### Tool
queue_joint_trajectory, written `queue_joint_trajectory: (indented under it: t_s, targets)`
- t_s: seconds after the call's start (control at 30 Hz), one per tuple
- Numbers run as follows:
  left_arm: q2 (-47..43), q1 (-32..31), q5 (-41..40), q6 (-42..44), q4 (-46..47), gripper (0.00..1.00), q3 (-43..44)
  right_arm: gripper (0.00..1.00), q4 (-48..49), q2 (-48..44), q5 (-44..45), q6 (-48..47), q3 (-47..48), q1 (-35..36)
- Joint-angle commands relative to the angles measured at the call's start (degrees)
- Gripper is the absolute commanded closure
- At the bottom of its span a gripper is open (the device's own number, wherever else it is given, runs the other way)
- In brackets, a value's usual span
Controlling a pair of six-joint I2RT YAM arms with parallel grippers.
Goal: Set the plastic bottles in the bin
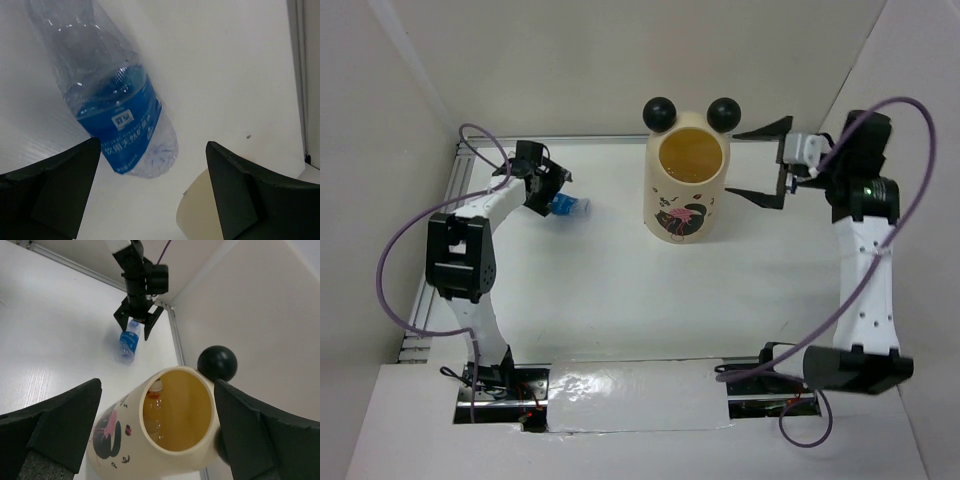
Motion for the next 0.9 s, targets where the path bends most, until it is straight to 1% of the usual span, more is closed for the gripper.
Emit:
queue_joint_trajectory:
  t_s: [0.0, 0.07, 0.17, 0.2, 0.33, 0.43, 0.53, 0.63, 0.73, 0.77, 0.8, 0.87]
  targets:
    - [5.3, 0.0, -2.7, 1.4, -5.4, 0.01, 4.7, 0.0, 3.3, -6.2, -7.2, 7.0, -5.4, -5.1]
    - [8.8, -0.6, -2.7, 1.4, -6.9, 0.01, 5.8, 0.0, 0.9, -7.5, -7.2, 7.0, -6.8, -7.7]
    - [10.5, -0.6, -3.3, 1.4, -9.4, 0.01, 7.7, 0.0, -1.6, -7.5, -5.8, 5.9, -8.2, -8.3]
    - [11.8, -1.1, -3.8, 2.1, -9.4, 0.01, 7.7, 0.0, -3.3, -7.5, -5.8, 4.2, -8.9, -8.3]
    - [13.6, -1.1, -3.8, 2.1, -9.9, 0.01, 8.9, 0.0, -3.3, -8.0, -5.8, 4.8, -9.9, -9.6]
    - [15.1, -1.1, -3.8, 2.1, -9.9, 0.07, 10.2, 0.0, -4.0, -7.5, -5.1, 4.3, -10.6, -9.6]
    - [14.6, -0.6, -3.8, 0.9, -8.8, 0.07, 10.2, 0.0, -4.0, -7.5, -5.1, 4.3, -11.8, -9.6]
    - [12.8, -0.6, -4.5, 0.4, -6.7, 0.04, 8.9, 0.0, -4.6, -7.5, -5.1, 4.3, -11.8, -9.6]
    - [12.7, 0.0, -5.0, -0.1, -5.3, 0.01, 8.4, 0.0, -5.2, -7.5, -5.1, 4.3, -12.4, -9.6]
    - [13.3, 0.0, -4.3, -0.9, -5.3, 0.02, 9.0, 0.0, -5.2, -7.5, -5.1, 4.3, -12.4, -9.6]
    - [13.9, 0.0, -3.6, -0.9, -5.3, 0.07, 10.2, 0.0, -5.2, -7.5, -5.1, 4.3, -12.4, -9.6]
    - [15.1, 0.0, -1.8, -1.7, -5.3, 0.21, 10.9, 0.0, -5.8, -7.5, -5.1, 4.3, -11.3, -9.6]
